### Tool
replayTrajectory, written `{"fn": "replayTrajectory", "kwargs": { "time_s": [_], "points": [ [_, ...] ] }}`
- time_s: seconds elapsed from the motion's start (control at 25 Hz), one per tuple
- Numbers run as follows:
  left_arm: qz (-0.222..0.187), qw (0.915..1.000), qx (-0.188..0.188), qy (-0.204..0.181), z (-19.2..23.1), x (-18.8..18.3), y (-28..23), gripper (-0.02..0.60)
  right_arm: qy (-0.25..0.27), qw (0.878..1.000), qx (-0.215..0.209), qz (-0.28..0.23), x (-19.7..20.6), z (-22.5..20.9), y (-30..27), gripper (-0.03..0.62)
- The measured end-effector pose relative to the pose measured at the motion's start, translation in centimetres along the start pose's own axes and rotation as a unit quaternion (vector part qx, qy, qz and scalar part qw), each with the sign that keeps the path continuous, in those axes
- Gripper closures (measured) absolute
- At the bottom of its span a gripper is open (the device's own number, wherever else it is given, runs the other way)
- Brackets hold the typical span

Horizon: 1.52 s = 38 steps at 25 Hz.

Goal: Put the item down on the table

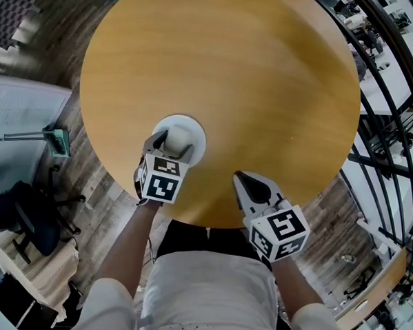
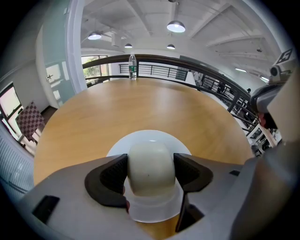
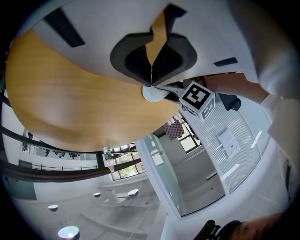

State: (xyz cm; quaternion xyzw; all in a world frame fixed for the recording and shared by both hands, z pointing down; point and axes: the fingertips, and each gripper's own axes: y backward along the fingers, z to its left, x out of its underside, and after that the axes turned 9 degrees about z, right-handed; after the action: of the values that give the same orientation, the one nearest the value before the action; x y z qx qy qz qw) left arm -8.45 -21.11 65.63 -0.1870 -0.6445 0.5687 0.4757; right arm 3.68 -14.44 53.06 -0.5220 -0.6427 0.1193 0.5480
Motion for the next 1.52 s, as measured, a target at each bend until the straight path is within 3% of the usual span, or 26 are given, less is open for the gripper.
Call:
{"fn": "replayTrajectory", "kwargs": {
  "time_s": [0.8,1.52],
  "points": [
    [0.015,0.9993,-0.020,-0.028,0.2,0.2,-0.7,0.264,0.000,1.000,-0.003,0.003,-0.2,-0.1,-0.6,0.569],
    [-0.021,0.9991,-0.022,-0.030,-0.5,-0.7,2.2,0.247,0.005,1.000,-0.005,-0.006,-0.1,-0.2,0.5,0.569]
  ]
}}
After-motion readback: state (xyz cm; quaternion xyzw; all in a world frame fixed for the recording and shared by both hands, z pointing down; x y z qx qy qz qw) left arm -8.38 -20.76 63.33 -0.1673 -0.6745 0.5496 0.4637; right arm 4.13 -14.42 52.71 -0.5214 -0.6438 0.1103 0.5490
